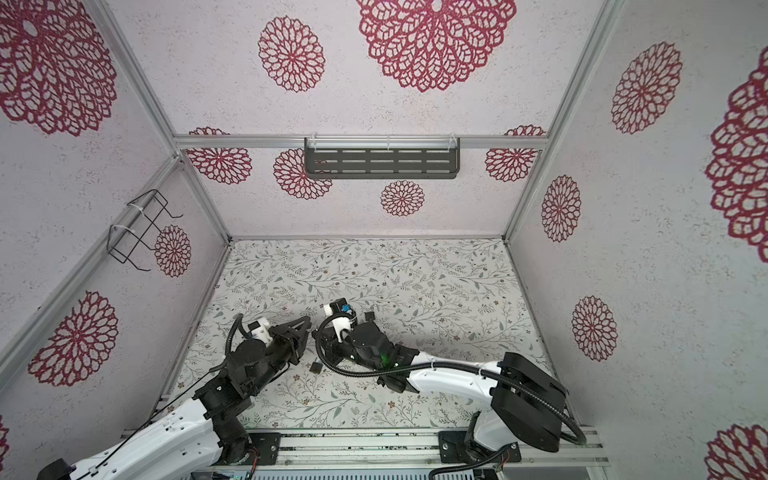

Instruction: Unlock with the key

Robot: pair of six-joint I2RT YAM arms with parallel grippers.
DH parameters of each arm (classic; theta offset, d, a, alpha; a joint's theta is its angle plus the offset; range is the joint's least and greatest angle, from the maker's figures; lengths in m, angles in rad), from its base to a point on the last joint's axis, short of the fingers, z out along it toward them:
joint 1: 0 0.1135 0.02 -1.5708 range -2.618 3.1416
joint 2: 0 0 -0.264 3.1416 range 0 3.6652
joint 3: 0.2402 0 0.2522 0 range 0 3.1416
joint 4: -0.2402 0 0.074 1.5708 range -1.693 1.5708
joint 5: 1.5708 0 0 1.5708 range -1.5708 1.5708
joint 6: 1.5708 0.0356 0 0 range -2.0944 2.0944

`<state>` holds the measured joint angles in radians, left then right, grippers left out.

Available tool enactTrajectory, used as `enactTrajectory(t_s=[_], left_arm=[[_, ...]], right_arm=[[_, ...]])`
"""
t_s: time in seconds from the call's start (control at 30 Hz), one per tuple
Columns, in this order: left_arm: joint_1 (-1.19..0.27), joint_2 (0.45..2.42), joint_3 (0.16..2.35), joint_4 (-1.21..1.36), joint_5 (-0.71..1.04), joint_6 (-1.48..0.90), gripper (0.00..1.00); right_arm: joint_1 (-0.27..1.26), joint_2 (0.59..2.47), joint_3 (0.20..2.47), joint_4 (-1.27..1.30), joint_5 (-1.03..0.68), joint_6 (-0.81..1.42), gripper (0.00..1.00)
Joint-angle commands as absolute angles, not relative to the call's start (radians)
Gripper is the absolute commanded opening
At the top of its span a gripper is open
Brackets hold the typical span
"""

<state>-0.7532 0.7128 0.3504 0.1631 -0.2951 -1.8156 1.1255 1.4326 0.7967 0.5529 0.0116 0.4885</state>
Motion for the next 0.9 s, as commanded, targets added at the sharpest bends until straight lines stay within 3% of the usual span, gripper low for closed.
enactTrajectory(t_s=[0.0, 0.43, 0.53, 0.73, 0.87], left_arm=[[-0.747, 0.703, 0.333, 0.163, -0.311, -1.834, 0.18], [-0.742, 0.710, 0.336, 0.166, -0.308, -1.821, 0.00], [-0.738, 0.713, 0.351, 0.165, -0.306, -1.782, 0.00], [-0.706, 0.720, 0.404, 0.138, -0.265, -1.601, 0.00], [-0.682, 0.729, 0.447, 0.110, -0.212, -1.423, 0.00]], right_arm=[[1.121, 1.382, 0.792, 0.590, 0.040, 0.462, 0.00], [1.121, 1.380, 0.795, 0.588, 0.037, 0.457, 0.00], [1.121, 1.371, 0.801, 0.570, 0.037, 0.461, 0.01], [1.099, 1.324, 0.800, 0.547, -0.027, 0.505, 0.32], [1.050, 1.309, 0.811, 0.543, -0.150, 0.588, 0.41]])
